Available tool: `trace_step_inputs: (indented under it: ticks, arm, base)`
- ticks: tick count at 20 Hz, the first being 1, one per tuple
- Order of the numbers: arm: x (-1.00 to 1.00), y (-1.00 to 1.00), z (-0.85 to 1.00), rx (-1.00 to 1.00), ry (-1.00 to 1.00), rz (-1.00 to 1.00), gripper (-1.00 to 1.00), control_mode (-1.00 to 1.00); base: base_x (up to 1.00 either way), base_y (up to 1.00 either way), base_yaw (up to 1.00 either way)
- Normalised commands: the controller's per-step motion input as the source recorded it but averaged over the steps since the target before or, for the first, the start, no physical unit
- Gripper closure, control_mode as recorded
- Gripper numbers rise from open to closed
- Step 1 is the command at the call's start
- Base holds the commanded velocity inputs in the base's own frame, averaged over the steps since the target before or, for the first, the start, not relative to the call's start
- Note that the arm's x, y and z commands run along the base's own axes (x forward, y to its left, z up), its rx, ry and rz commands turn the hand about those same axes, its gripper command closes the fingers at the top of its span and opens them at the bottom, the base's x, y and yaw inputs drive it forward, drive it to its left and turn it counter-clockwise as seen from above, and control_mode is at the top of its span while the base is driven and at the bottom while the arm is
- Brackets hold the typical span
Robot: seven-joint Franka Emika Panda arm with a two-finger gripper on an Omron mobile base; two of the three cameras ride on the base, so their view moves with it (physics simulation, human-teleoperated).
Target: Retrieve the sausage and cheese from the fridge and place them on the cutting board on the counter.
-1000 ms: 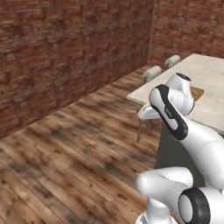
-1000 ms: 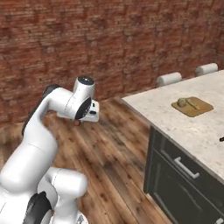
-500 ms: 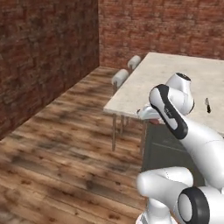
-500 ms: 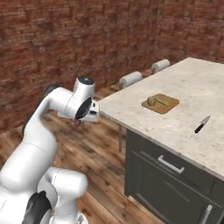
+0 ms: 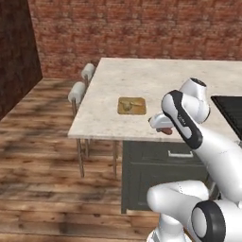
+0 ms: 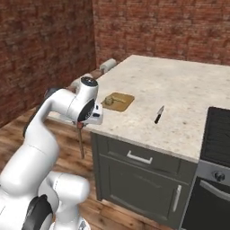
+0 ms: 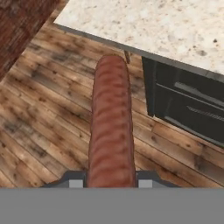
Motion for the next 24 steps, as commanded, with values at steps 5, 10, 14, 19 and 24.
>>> trace_step_inputs:
  ticks: [5, 10, 14, 19, 24]
  arm:
    - [0.00, 0.00, 0.00, 0.00, 0.00, 0.00, 1.00, 1.00]
    - [0.00, 0.00, 0.00, 0.00, 0.00, 0.00, 1.00, 1.00]
    - [0.00, 0.00, 0.00, 0.00, 0.00, 0.00, 1.00, 1.00]
    - [0.00, 0.00, 0.00, 0.00, 0.00, 0.00, 1.00, 1.00]
    - [0.00, 0.00, 0.00, 0.00, 0.00, 0.00, 1.00, 1.00]
  base:
    - [0.09, 0.18, -0.25]
    - [0.14, 0.46, -0.25]
    - [0.54, 0.42, -0.07]
    - [0.73, 0.32, -0.07]
    - [0.78, 0.11, -0.21]
